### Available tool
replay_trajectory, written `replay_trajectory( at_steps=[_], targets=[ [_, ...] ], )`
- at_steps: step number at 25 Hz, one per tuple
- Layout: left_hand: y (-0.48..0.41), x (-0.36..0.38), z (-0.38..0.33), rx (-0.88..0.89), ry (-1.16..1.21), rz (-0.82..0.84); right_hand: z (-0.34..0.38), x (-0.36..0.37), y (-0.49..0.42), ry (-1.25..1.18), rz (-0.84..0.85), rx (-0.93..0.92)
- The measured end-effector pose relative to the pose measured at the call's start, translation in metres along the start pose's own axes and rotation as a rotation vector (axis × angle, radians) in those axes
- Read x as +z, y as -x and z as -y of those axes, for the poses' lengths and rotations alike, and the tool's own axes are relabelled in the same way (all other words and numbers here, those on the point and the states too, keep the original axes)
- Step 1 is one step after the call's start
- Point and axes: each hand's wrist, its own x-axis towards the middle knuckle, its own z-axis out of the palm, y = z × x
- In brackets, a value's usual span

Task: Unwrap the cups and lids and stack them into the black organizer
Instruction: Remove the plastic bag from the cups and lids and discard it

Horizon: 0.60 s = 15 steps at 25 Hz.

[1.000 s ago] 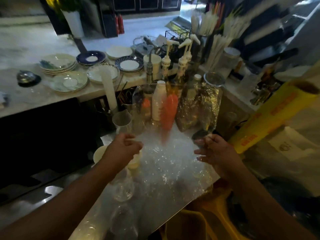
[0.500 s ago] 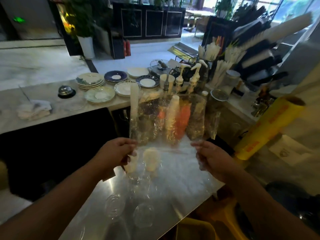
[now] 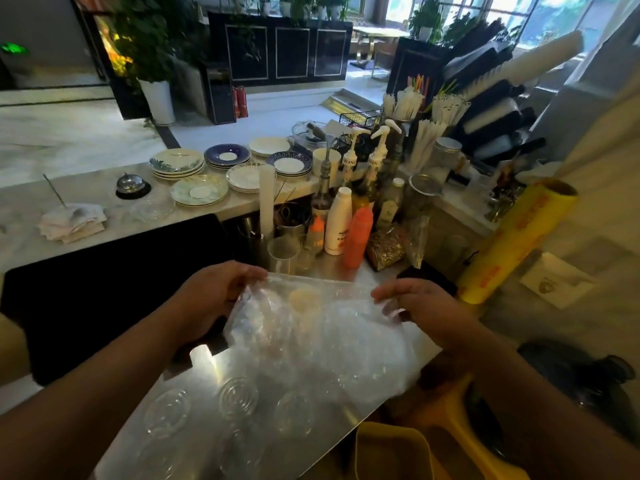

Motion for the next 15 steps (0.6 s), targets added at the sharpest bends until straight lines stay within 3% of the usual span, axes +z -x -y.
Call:
replay_trajectory(
  at_steps=[2,7,10,15],
  targets=[
    [-0.002,0.010,-0.008,0.033,0.034,0.038,-0.003,-0.014,0.003,0.146,0.029,-0.019],
    [-0.022,0.070,-0.042,0.378,-0.356,0.001,-0.014,-0.033,0.004,0.415,-0.180,-0.174],
    [-0.033,0.116,-0.065,0.526,-0.535,0.066,-0.023,-0.038,-0.003,0.598,-0.135,-0.236],
    [-0.050,0.174,-0.087,0.680,-0.672,0.032,-0.033,-0.061,-0.019,0.479,-0.087,-0.216]
  ],
)
